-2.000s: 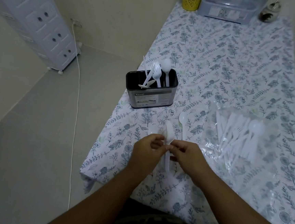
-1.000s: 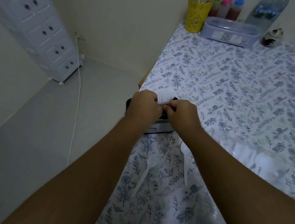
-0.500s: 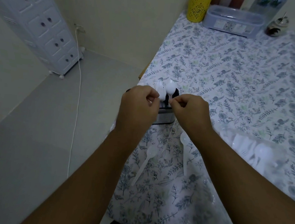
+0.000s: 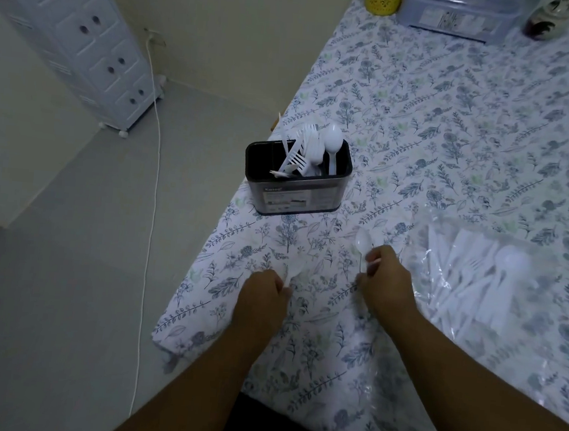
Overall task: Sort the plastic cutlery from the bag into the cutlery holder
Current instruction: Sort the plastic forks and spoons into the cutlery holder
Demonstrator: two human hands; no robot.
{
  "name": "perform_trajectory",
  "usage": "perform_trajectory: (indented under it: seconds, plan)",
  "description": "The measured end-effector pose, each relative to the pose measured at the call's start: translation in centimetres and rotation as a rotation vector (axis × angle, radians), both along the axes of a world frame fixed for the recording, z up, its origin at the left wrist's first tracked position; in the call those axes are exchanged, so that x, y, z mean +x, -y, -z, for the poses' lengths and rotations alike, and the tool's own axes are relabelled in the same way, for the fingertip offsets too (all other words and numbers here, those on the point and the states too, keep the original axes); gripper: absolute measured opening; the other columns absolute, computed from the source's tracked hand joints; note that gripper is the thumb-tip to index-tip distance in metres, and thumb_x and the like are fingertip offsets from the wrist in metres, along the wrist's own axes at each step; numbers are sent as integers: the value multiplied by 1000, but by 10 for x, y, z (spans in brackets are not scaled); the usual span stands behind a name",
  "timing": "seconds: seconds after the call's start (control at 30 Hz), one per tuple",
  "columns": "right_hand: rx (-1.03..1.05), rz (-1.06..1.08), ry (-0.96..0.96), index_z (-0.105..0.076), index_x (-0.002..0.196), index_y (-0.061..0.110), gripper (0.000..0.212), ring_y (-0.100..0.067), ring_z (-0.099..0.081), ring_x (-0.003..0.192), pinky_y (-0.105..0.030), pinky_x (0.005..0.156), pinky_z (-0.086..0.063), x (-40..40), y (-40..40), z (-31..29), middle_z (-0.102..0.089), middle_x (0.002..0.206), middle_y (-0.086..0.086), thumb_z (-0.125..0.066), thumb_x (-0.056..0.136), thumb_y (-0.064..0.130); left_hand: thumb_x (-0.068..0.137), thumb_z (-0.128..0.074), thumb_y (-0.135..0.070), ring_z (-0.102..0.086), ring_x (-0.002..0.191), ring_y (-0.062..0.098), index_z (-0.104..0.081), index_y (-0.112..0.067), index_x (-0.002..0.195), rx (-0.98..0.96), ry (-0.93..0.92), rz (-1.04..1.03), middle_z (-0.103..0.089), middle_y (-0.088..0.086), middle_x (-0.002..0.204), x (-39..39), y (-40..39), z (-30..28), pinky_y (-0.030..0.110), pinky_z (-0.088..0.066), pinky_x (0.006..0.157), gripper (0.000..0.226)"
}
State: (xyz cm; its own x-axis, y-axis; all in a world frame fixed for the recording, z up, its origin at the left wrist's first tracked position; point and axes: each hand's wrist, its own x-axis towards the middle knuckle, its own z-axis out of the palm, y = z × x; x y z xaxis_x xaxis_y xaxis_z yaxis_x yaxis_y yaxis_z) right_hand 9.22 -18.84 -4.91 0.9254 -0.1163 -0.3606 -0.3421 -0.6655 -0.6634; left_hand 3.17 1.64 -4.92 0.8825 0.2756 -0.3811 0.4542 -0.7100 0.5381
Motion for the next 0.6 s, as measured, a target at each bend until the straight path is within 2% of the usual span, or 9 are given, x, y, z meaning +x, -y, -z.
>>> perform_trajectory:
  seconds: [0.1,0.17,0.23,0.27,0.33,0.47,0.6]
  plan:
    - [96,55,-90,-47,115,19,50,-15,-59,68,-21,55,-40,-4,-2,-6,-61,76,-3,-76,81,-5,91,-72,-26,-61,75,7,-72,-14,92,-192,59,-90,-65,-8,83,3,8,-6,11,-43,65,13]
    - [175,32,-149,-46,125,29,63,-12,-58,68,-24,59,-45,-9,-6,-11,-61,76,0,-80,80,0,90,-73,-27,-67,74,8,-77,-11,95,-349,98,-141,-73,-5,82,7,19,-11,24,-57,72,17]
    - [230,8,-157,-57,130,27,60,-18,-63,74,-40,71,-58,-15,-9,-15,-64,80,-3,-80,80,3,90,-73,-27,-70,72,13,-79,-13,95,-413,128,-151,-75,-3,79,12,32,-15,36,-61,74,17]
    - [267,6,-154,-61,131,25,56,-24,-66,78,-48,78,-60,-18,-11,-17,-66,83,-6,-78,82,3,90,-72,-27,-71,72,14,-80,-14,97,-429,138,-151,-76,-2,79,13,38,-18,38,-62,74,17]
    - [392,27,-158,-63,133,26,52,-32,-71,86,-55,82,-61,-25,-13,-24,-69,91,-15,-74,87,5,91,-71,-27,-72,75,12,-80,-16,100,-440,146,-130,-77,-3,81,15,48,-21,37,-61,76,17]
    - [646,92,-170,-59,137,23,43,-29,-75,93,-49,76,-65,-30,-14,-41,-73,105,-18,-66,97,8,95,-64,-26,-71,73,10,-80,-15,102,-331,170,-42,-77,-1,82,16,56,-26,28,-59,73,20]
    - [756,157,-185,-62,130,20,38,-25,-77,87,-39,67,-64,-31,-7,-50,-77,102,-16,-63,97,2,97,-60,-26,-66,62,15,-80,-16,89,-315,141,40,-71,1,67,16,56,-33,29,-53,61,23]
